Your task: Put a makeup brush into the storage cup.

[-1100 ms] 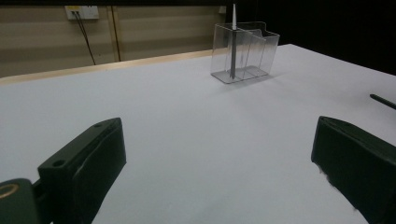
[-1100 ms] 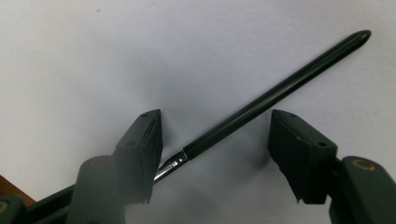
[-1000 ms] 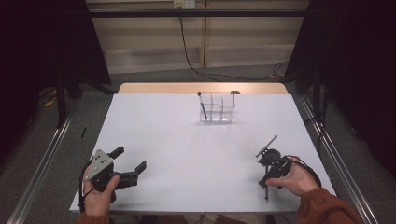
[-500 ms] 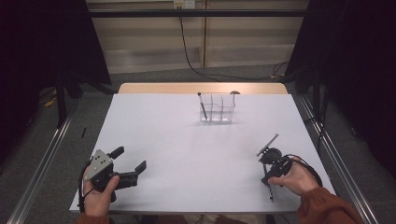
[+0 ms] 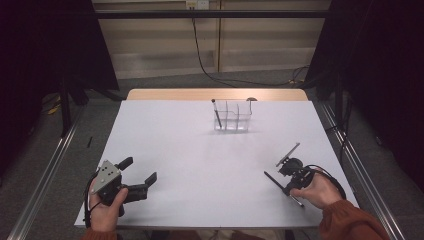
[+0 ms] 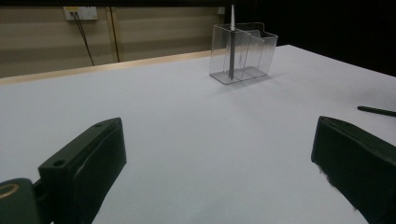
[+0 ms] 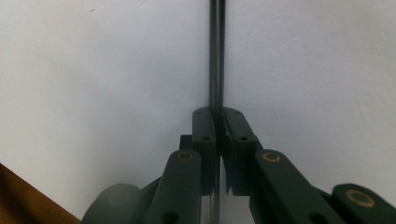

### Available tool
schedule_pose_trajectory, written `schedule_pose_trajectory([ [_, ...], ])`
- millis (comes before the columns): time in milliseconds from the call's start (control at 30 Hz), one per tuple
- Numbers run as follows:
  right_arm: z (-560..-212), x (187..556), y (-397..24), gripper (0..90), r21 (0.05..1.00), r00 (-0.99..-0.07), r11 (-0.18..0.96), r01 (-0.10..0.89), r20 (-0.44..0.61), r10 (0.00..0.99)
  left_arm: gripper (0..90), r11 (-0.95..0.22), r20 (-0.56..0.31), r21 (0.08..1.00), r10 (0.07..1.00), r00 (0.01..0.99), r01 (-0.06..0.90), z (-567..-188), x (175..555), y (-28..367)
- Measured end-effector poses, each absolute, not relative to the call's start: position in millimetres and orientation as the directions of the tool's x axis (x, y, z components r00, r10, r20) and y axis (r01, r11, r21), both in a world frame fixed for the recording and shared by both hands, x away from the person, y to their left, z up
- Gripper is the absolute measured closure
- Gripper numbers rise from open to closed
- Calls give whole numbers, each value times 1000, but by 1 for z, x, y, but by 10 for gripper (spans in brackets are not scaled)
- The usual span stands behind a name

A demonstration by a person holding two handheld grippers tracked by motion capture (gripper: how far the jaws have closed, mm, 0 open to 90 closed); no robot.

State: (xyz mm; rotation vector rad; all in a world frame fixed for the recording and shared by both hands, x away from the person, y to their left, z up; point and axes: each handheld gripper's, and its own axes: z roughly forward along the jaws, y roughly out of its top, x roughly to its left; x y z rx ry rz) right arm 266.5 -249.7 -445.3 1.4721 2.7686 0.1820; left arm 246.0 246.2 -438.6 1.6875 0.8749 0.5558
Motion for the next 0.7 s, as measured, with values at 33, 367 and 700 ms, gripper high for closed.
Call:
schedule_pose_trajectory([
  [33,-445,267,-250,842,104,-561,554,826,52,826,32,-125,-72,955,784,617,269,-439,246,246],
  [367,-444,262,-254,844,147,-548,535,832,62,834,32,-124,-70,955,786,614,268,-439,247,246],
  [700,-439,261,-264,845,220,-538,511,831,86,838,32,-120,-74,956,785,616,267,-439,246,246],
])
